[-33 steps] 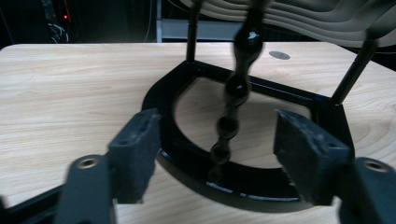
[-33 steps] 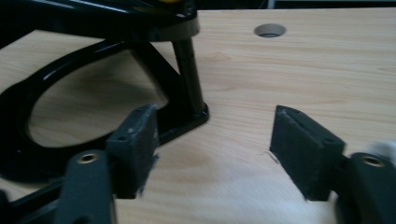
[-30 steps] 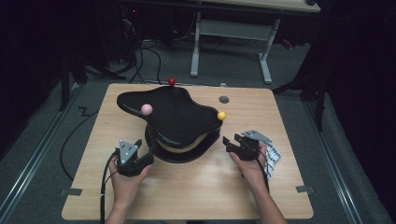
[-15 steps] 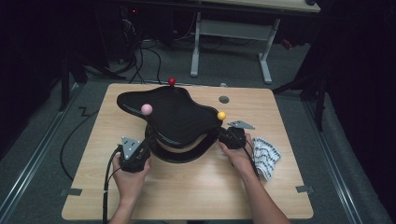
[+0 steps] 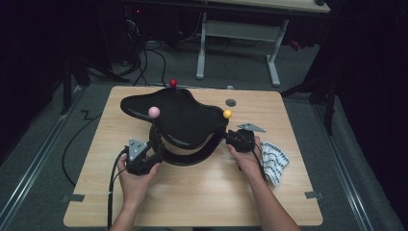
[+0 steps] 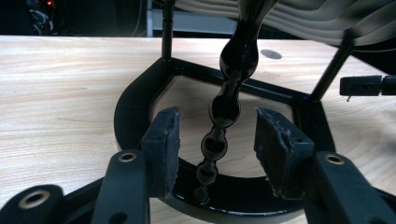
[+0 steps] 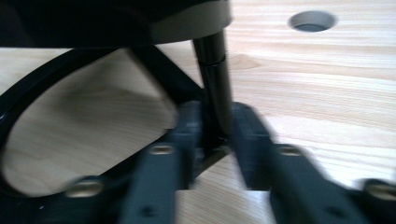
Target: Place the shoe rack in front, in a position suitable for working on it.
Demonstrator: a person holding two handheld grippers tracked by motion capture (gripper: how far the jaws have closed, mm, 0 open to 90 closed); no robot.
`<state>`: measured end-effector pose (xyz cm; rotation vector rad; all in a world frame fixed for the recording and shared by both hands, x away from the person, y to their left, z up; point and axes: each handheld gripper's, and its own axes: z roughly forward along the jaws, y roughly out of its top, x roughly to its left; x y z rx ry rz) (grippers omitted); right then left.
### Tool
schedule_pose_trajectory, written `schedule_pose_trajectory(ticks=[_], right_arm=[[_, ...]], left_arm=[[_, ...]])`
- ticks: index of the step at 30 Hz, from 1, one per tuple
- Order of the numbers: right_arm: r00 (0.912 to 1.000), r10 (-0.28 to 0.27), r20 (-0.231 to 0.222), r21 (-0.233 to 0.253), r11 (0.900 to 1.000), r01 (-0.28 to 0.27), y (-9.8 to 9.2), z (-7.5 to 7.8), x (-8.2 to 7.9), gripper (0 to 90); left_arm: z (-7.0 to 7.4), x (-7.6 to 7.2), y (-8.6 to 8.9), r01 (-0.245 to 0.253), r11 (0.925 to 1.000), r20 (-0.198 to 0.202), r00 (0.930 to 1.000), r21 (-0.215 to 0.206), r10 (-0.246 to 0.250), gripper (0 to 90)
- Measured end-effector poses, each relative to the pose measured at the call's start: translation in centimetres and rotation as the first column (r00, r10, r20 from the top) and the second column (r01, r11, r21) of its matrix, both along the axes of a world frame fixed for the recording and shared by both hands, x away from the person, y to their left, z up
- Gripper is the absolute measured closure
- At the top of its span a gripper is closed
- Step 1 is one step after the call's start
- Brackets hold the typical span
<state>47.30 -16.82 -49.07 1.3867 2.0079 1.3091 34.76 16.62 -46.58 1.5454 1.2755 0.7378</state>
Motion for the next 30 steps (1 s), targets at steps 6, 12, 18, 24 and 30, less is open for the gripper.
schedule_pose_trajectory(ticks=[6, 12, 18, 24, 30], right_arm=[[0.9996, 0.001, 0.029, -0.059, 0.998, 0.000, 0.6, 0.0, 1.4, 54.1], [0.9988, 0.023, 0.044, -0.043, 0.999, -0.021, 1.1, 0.1, 3.0, 61.0], [0.9966, 0.037, 0.074, -0.114, 0.993, -0.028, 1.8, 0.0, 2.0, 73.4], [0.9962, 0.023, 0.084, -0.110, 0.994, -0.014, 2.1, -0.2, -0.9, 73.4], [0.9927, 0.031, 0.116, -0.119, 0.993, -0.017, 1.8, -0.6, -3.7, 73.9]], left_arm=[[0.2, 0.9, -1.0, -0.031, 0.9986, -0.008, 0.9995, 0.042, 0.032, 68.8], [0.1, 0.9, -1.0, -0.026, 0.9992, -0.008, 0.9996, 0.029, 0.026, 74.8], [0.1, 1.0, 0.1, -0.028, 0.9996, -0.012, 0.9995, 0.000, 0.028, 75.0], [0.0, 1.2, 1.1, -0.047, 0.9989, -0.003, 0.9989, -0.006, 0.047, 75.0], [-0.2, 1.5, 1.6, -0.052, 0.9983, 0.008, 0.9986, -0.027, 0.052, 74.9]])
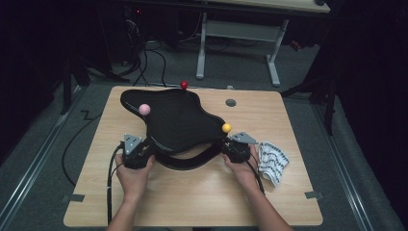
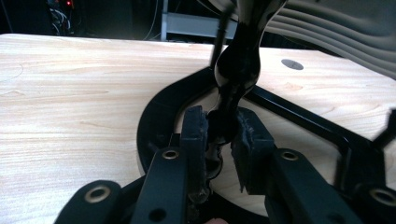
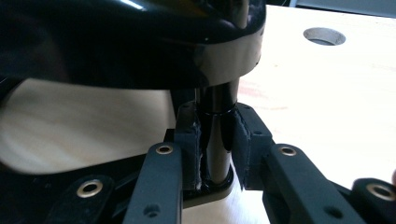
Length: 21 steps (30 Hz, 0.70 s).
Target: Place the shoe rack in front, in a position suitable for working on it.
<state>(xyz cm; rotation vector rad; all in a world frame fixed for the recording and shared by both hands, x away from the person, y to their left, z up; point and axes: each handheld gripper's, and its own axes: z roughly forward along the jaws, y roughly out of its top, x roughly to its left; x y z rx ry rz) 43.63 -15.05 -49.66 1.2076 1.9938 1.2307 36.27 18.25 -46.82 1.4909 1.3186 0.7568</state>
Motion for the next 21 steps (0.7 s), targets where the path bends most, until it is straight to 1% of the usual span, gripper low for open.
schedule_pose_trajectory(ticks=[1, 2, 3, 4, 5, 6, 7, 8, 9, 10, 11, 15, 16, 17, 18, 20, 21], right_arm=[[1.0000, 0.000, 0.002, 0.002, 1.000, 0.000, -0.1, -0.1, -0.6, 73.9], [1.0000, 0.000, 0.002, 0.002, 1.000, 0.000, -0.1, -0.1, -0.6, 73.9], [1.0000, 0.003, 0.004, 0.001, 1.000, -0.003, -0.1, -0.1, -1.1, 74.0], [0.9999, 0.007, 0.007, 0.002, 1.000, -0.007, -0.3, -0.2, -2.0, 74.1], [0.9999, 0.007, 0.007, 0.002, 1.000, -0.007, -0.3, -0.2, -2.0, 74.1], [0.9999, 0.011, 0.010, -0.002, 1.000, -0.011, -0.3, -0.2, -2.4, 74.3], [0.9998, 0.014, 0.013, -0.008, 1.000, -0.013, -0.4, -0.2, -3.4, 74.3], [0.9998, 0.013, 0.014, -0.007, 1.000, -0.013, -0.5, -0.2, -3.8, 74.4], [0.9998, 0.014, 0.015, -0.007, 1.000, -0.013, -0.6, -0.2, -4.1, 74.4], [0.9998, 0.014, 0.015, -0.007, 1.000, -0.013, -0.6, -0.2, -4.1, 74.4], [0.9997, 0.012, 0.021, -0.006, 1.000, -0.012, -0.8, -0.4, -5.0, 74.4], [0.9996, 0.014, 0.026, -0.005, 1.000, -0.014, -1.1, -0.5, -6.7, 74.4], [0.9996, 0.017, 0.025, -0.004, 1.000, -0.016, -1.1, -0.5, -7.1, 74.4], [0.9995, 0.020, 0.026, -0.002, 1.000, -0.020, -1.2, -0.5, -7.6, 74.4], [0.9995, 0.020, 0.025, -0.001, 1.000, -0.020, -1.2, -0.5, -8.0, 74.4], [0.9994, 0.021, 0.026, 0.003, 1.000, -0.021, -1.3, -0.6, -8.7, 74.4], [0.9994, 0.021, 0.026, 0.003, 1.000, -0.021, -1.3, -0.6, -8.7, 74.4]], left_arm=[[-0.1, 0.2, 0.2, 0.001, 0.9999, 0.006, 1.0000, -0.014, -0.001, 75.0], [-0.1, 0.2, 0.2, 0.001, 0.9999, 0.006, 1.0000, -0.014, -0.001, 75.0], [-0.1, 0.3, 0.3, 0.004, 0.9998, 0.007, 1.0000, -0.020, -0.004, 75.0], [-0.2, 0.5, 0.5, 0.005, 0.9995, 0.009, 0.9999, -0.032, -0.005, 75.0], [-0.2, 0.5, 0.5, 0.005, 0.9995, 0.009, 0.9999, -0.032, -0.005, 75.0], [-0.2, 0.6, 0.6, 0.012, 0.9992, 0.010, 0.9999, -0.039, -0.012, 75.0], [-0.2, 0.7, 0.6, 0.020, 0.9990, 0.012, 0.9997, -0.040, -0.019, 75.0], [-0.3, 0.8, 0.7, 0.033, 0.9985, 0.015, 0.9994, -0.044, -0.032, 75.0], [-0.3, 0.8, 0.7, 0.033, 0.9985, 0.015, 0.9994, -0.044, -0.032, 75.0], [-0.3, 0.8, 0.7, 0.043, 0.9979, 0.017, 0.9990, -0.048, -0.042, 75.0], [-0.3, 1.0, 0.7, 0.058, 0.9971, 0.018, 0.9982, -0.049, -0.058, 75.0], [-0.3, 1.4, 0.7, 0.084, 0.9956, 0.020, 0.9963, -0.041, -0.083, 75.1], [-0.3, 1.4, 0.7, 0.084, 0.9956, 0.020, 0.9963, -0.041, -0.083, 75.0], [-0.3, 1.8, 0.6, 0.096, 0.9945, 0.022, 0.9952, -0.042, -0.095, 75.1], [-0.3, 1.8, 0.6, 0.096, 0.9945, 0.022, 0.9952, -0.042, -0.095, 75.0], [-0.3, 2.6, 0.3, 0.113, 0.9926, 0.023, 0.9935, -0.045, -0.112, 75.1], [-0.3, 2.6, 0.3, 0.113, 0.9926, 0.023, 0.9935, -0.045, -0.112, 75.1]])
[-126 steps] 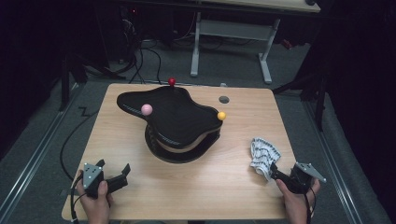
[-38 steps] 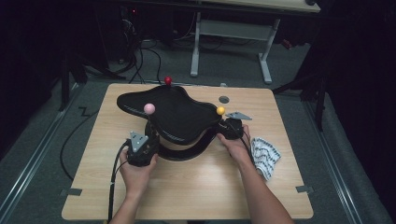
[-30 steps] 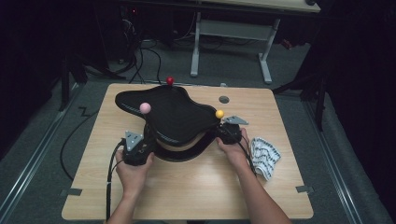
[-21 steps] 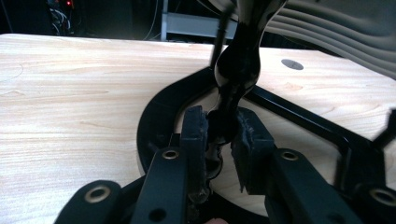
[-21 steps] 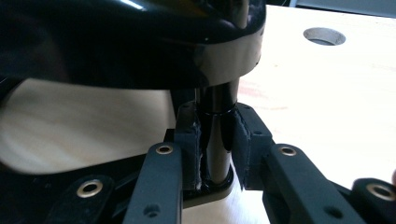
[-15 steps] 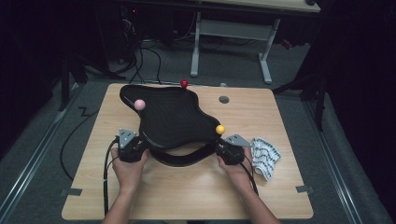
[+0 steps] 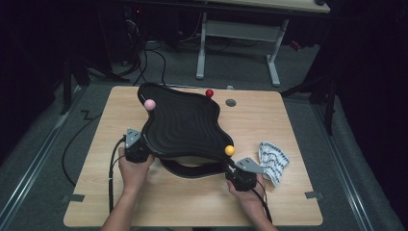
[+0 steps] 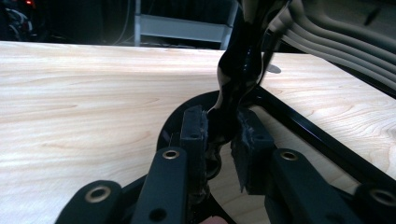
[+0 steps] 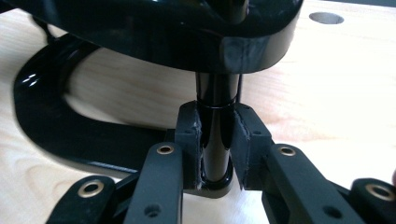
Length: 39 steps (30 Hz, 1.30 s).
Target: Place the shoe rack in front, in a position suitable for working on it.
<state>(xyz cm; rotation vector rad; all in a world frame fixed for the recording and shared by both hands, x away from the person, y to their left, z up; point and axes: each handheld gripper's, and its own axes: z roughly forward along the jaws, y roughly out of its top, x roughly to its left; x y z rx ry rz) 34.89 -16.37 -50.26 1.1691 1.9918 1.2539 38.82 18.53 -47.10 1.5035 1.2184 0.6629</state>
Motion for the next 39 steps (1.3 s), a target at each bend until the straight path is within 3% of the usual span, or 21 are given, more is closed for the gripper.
schedule_pose_trajectory(ticks=[4, 5, 8, 12, 15, 16, 17, 19, 20, 23, 24, 27, 30, 32, 34, 35, 36, 37, 39], right_arm=[[0.9999, 0.001, 0.012, -0.011, 1.000, -0.001, -0.1, -0.1, -1.5, 74.7], [1.0000, 0.003, 0.008, -0.003, 1.000, -0.002, -0.1, -0.2, -2.1, 74.5], [0.9999, -0.007, 0.012, 0.003, 1.000, 0.007, 0.0, -0.3, -2.8, 74.3], [0.9998, -0.020, 0.010, 0.024, 1.000, 0.019, 0.6, -0.4, -3.8, 74.0], [0.9996, -0.027, 0.013, 0.027, 0.999, 0.026, 0.9, -0.5, -4.1, 73.9], [0.9995, -0.031, 0.009, 0.036, 0.999, 0.031, 1.3, -0.5, -4.4, 73.6], [0.9995, -0.031, 0.009, 0.036, 0.999, 0.031, 1.3, -0.5, -4.4, 73.6], [0.9998, -0.018, -0.003, 0.045, 0.999, 0.018, 2.0, -0.5, -4.9, 73.3], [0.9998, -0.018, -0.003, 0.045, 0.999, 0.018, 2.0, -0.5, -4.9, 73.3], [1.0000, 0.004, -0.005, 0.046, 0.999, -0.004, 3.4, -0.6, -5.4, 73.2], [1.0000, 0.004, -0.005, 0.046, 0.999, -0.004, 3.4, -0.6, -5.4, 73.2], [0.9996, 0.027, -0.004, 0.051, 0.998, -0.027, 5.0, -0.7, -5.7, 73.0], [0.9989, 0.047, 0.006, 0.045, 0.998, -0.048, 5.9, -0.7, -5.6, 73.2], [0.9969, 0.078, 0.009, 0.051, 0.996, -0.078, 6.6, -0.8, -5.3, 72.5], [0.9941, 0.106, -0.025, 0.089, 0.991, -0.103, 6.9, -0.7, -4.8, 60.9], [0.9941, 0.106, -0.025, 0.089, 0.991, -0.103, 6.9, -0.7, -4.8, 60.9], [0.9918, 0.122, -0.038, 0.089, 0.989, -0.118, 6.5, -0.6, -4.5, 52.7], [0.9896, 0.138, -0.039, 0.080, 0.988, -0.135, 6.1, -0.5, -4.5, 49.6], [0.9848, 0.166, -0.049, 0.070, 0.984, -0.163, 5.2, -0.4, -4.8, 44.9]], left_arm=[[0.1, 1.0, -0.4, 0.022, 0.9998, -0.004, 0.9997, 0.002, -0.022, 75.1], [-0.1, 1.7, -0.6, 0.047, 0.9989, 0.008, 0.9989, -0.005, -0.047, 75.1], [-0.3, 2.4, -0.3, 0.085, 0.9948, 0.002, 0.9963, -0.056, -0.085, 73.9], [-0.2, 2.2, 0.3, 0.072, 0.9966, -0.016, 0.9972, -0.040, -0.073, 51.1], [-0.5, 0.6, 1.3, 0.057, 0.9984, -0.018, 0.9982, -0.001, -0.057, 46.8], [-0.9, -0.7, 2.0, 0.049, 0.9988, -0.021, 0.9986, -0.003, -0.049, 45.6], [-0.9, -0.7, 2.0, 0.049, 0.9988, -0.021, 0.9986, -0.003, -0.049, 45.4], [-1.7, -3.1, 2.6, 0.032, 0.9995, -0.036, 0.9988, 0.000, -0.032, 45.2], [-1.7, -3.1, 2.6, 0.032, 0.9995, -0.036, 0.9988, 0.000, -0.032, 45.2], [-2.2, -6.2, 2.5, 0.018, 0.9998, -0.049, 0.9986, 0.002, -0.017, 45.1], [-2.2, -6.2, 2.5, 0.018, 0.9998, -0.049, 0.9986, 0.002, -0.017, 44.9], [-2.5, -9.0, 1.4, 0.035, 0.9993, -0.055, 0.9978, -0.011, -0.035, 44.0], [-2.7, -10.1, 0.6, 0.055, 0.9984, -0.071, 0.9959, -0.016, -0.056, 43.1], [-2.6, -10.9, -0.2, 0.075, 0.9968, -0.058, 0.9954, -0.030, -0.077, 41.9], [-2.7, -11.6, -1.8, 0.107, 0.9941, -0.049, 0.9929, -0.016, -0.108, 41.6], [-2.7, -11.6, -1.8, 0.107, 0.9941, -0.049, 0.9929, -0.016, -0.108, 41.6], [-3.2, -11.7, -3.4, 0.153, 0.9882, -0.057, 0.9866, -0.007, -0.153, 41.4], [-3.2, -11.7, -3.4, 0.153, 0.9882, -0.057, 0.9866, -0.007, -0.153, 41.3], [-3.8, -11.4, -5.5, 0.214, 0.9768, -0.076, 0.9739, -0.014, -0.214, 42.7]])
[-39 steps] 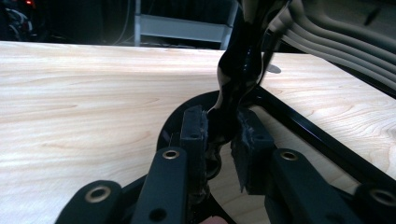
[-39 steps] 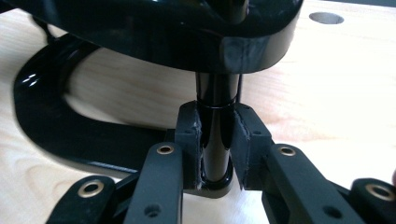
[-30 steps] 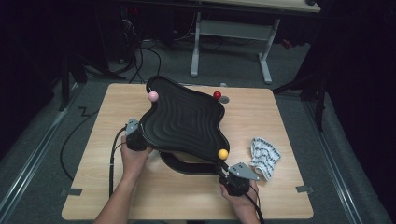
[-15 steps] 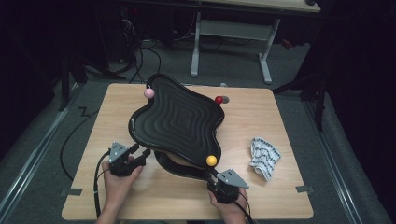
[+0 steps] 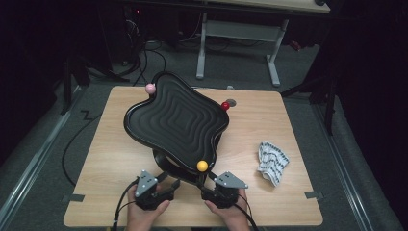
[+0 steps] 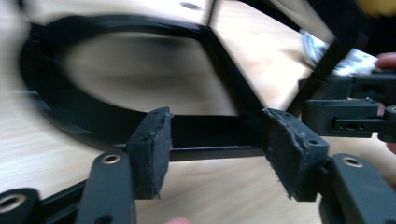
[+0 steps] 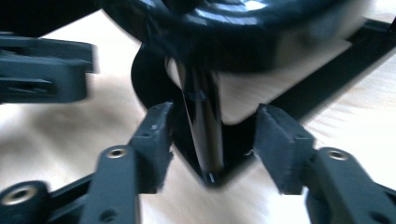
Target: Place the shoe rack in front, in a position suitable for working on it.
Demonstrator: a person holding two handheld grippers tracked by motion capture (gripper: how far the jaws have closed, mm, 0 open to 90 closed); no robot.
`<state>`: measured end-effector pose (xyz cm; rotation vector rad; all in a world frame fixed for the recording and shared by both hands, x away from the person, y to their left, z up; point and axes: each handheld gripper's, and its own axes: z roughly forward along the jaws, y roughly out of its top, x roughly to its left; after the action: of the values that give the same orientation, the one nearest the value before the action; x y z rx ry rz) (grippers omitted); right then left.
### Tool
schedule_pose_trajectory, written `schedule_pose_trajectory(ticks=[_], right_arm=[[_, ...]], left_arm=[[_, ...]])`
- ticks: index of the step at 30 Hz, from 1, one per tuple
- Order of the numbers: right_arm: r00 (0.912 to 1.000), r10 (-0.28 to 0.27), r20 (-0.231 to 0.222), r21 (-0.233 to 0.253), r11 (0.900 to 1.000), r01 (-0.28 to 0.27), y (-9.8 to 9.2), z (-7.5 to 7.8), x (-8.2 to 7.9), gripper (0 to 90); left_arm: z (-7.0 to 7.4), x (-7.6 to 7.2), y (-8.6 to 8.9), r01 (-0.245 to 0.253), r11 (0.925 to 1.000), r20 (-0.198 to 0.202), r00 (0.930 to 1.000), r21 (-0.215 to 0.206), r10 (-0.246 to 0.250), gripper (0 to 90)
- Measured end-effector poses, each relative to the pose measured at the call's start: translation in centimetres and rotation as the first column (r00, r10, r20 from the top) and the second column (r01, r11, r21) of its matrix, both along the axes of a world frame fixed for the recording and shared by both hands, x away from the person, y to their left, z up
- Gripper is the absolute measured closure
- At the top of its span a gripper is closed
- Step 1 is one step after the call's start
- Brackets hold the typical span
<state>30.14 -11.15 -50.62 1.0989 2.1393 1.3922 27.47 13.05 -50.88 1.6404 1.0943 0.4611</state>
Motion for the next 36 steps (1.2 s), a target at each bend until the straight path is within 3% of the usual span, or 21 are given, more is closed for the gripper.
schedule_pose_trajectory(ticks=[1, 2, 5, 8, 11, 16, 17, 19, 21, 23, 28, 34, 36], right_arm=[[1.0000, 0.000, 0.000, 0.000, 1.000, 0.000, 0.0, 0.0, 0.0, 44.9], [0.9999, 0.013, -0.007, -0.015, 1.000, -0.014, -1.6, 0.2, -0.4, 42.6], [0.9999, 0.001, -0.011, -0.008, 1.000, -0.001, -3.2, 0.4, -0.8, 42.6], [0.9984, -0.055, -0.008, -0.006, 0.998, 0.055, -6.0, 0.7, -1.0, 42.8], [0.9930, -0.118, 0.002, 0.007, 0.993, 0.118, -8.5, 1.1, -0.9, 43.9], [0.9879, -0.155, 0.011, 0.031, 0.988, 0.154, -9.9, 1.3, -0.4, 47.9], [0.9878, -0.155, 0.009, 0.043, 0.987, 0.155, -10.0, 1.4, -0.2, 49.2], [0.9876, -0.157, 0.011, 0.052, 0.986, 0.156, -10.1, 1.5, 0.1, 51.2], [0.9872, -0.159, 0.011, 0.056, 0.986, 0.158, -10.1, 1.6, 0.5, 53.0], [0.9875, -0.157, 0.011, 0.058, 0.986, 0.156, -10.1, 1.7, 0.8, 53.8], [0.9890, -0.148, 0.002, 0.064, 0.987, 0.147, -9.8, 1.9, 1.8, 56.9], [0.9878, -0.155, 0.013, 0.062, 0.986, 0.154, -8.3, 2.0, 3.9, 56.1], [0.9885, -0.151, -0.002, 0.070, 0.986, 0.151, -7.9, 2.0, 4.7, 55.0]], left_arm=[[0.0, 0.0, 0.0, 0.000, 1.0000, 0.000, 1.0000, 0.000, 0.000, 43.0], [-0.2, 0.2, -1.4, 0.019, 0.9998, 0.012, 0.9997, 0.007, -0.019, 43.5], [-0.3, 0.5, -2.9, 0.037, 0.9991, 0.035, 0.9987, 0.019, -0.038, 44.8], [-0.1, 0.8, -4.5, 0.061, 0.9981, 0.053, 0.9967, 0.013, -0.061, 46.7], [-0.1, 1.2, -6.0, 0.071, 0.9974, 0.044, 0.9965, 0.012, -0.071, 47.1], [-0.1, 1.4, -7.4, 0.058, 0.9975, 0.054, 0.9967, 0.040, -0.060, 52.1], [-0.1, 1.6, -7.9, 0.040, 0.9970, 0.050, 0.9978, 0.066, -0.043, 55.0], [-0.2, 1.8, -8.1, 0.019, 0.9967, 0.048, 0.9986, 0.079, -0.023, 60.3], [-0.2, 1.9, -8.0, 0.029, 0.9966, 0.046, 0.9984, 0.077, -0.033, 66.2], [-0.1, 1.7, -8.2, 0.030, 0.9932, 0.062, 0.9974, 0.112, -0.037, 72.4], [0.2, 1.3, -7.4, 0.035, 0.9906, 0.046, 0.9981, 0.132, -0.042, 73.2], [0.3, 0.5, -4.9, 0.039, 0.9877, 0.046, 0.9978, 0.151, -0.047, 73.7], [0.4, 0.1, -3.9, 0.047, 0.9858, 0.045, 0.9975, 0.161, -0.055, 73.8]])
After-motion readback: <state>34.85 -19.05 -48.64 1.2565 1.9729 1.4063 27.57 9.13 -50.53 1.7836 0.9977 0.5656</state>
